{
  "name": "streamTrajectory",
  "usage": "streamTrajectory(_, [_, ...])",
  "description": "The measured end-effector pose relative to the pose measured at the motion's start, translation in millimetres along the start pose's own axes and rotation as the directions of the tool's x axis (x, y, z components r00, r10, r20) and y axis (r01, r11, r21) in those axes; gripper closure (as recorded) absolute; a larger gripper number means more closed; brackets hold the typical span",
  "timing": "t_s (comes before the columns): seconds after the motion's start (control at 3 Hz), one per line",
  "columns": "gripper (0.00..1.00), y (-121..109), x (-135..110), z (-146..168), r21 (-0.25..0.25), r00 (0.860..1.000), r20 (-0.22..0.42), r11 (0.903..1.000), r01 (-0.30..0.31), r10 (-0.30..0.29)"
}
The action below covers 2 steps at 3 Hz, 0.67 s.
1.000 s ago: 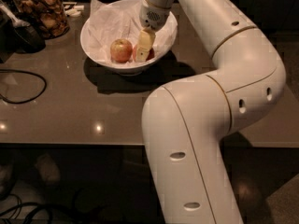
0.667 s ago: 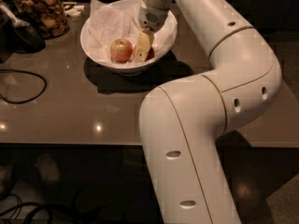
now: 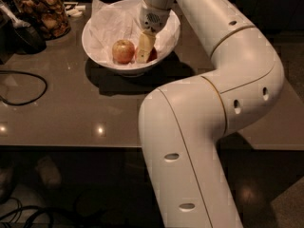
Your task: Pick apple from white bowl
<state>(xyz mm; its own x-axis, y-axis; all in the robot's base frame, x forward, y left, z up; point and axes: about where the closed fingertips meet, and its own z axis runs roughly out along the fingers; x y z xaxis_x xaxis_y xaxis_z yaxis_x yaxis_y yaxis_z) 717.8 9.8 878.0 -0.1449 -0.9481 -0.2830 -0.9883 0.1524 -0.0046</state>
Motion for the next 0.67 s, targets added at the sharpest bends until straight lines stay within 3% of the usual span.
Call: streamTrajectory(0.67, [0.8, 0.0, 0.0, 0.0, 0.0, 1.0, 0.0, 1.0, 0.0, 0.0])
